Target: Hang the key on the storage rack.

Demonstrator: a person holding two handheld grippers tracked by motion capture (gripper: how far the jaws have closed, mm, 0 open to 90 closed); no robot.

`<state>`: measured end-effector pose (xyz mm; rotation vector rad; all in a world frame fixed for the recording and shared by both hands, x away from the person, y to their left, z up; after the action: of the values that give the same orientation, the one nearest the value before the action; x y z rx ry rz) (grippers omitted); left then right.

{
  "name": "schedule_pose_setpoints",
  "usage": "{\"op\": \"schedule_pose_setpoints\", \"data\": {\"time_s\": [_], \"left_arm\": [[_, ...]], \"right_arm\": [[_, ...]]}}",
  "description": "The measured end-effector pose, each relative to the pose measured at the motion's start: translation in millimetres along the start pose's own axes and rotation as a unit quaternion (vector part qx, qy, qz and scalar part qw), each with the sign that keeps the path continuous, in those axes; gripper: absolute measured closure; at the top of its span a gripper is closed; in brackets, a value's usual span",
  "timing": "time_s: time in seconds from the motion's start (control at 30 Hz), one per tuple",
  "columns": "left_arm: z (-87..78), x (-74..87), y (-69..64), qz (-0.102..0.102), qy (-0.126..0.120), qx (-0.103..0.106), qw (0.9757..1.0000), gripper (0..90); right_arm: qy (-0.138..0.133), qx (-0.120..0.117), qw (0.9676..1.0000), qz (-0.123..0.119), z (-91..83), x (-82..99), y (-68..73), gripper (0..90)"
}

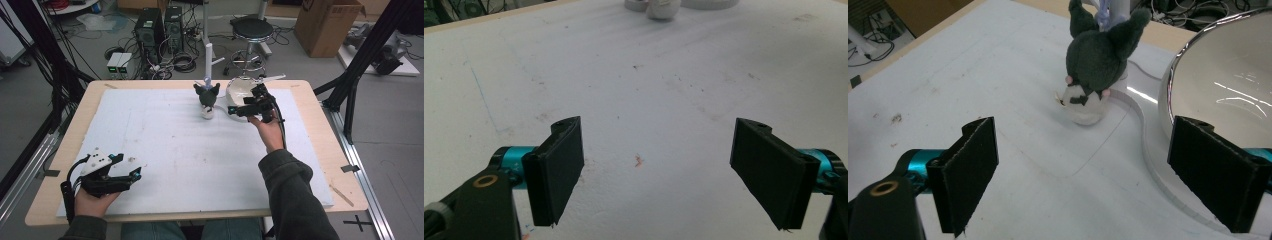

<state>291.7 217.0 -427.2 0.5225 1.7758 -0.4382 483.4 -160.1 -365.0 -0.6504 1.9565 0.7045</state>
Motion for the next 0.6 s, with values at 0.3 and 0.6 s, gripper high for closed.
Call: {"op": "schedule_pose_setpoints", "data": {"time_s": [0.3, 0.6], "left_arm": [[0.4, 0.1, -0.2, 0.000, 0.000, 0.000, 1.0000, 21.7], [0.4, 0.3, -0.6, 0.000, 0.002, 0.001, 1.0000, 21.7]], "right_arm": [[-0.001, -0.003, 1.0000, -0.008, -4.8, 4.5, 5.0, 12.2], [-0.008, -0.009, 0.9999, -0.011, -9.9, 9.6, 10.5, 12.2]]}}
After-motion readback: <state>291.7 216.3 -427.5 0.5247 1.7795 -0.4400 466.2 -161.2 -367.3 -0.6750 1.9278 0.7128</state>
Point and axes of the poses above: each handheld gripper's, and its own axes: z roughly forward along the jaws, x roughly out of its underside, y roughly to its left, the point moved 6 cm from there along z, roughly forward along the jaws, and after that the axes turned 12 degrees about -y, right-handed, at the moved point
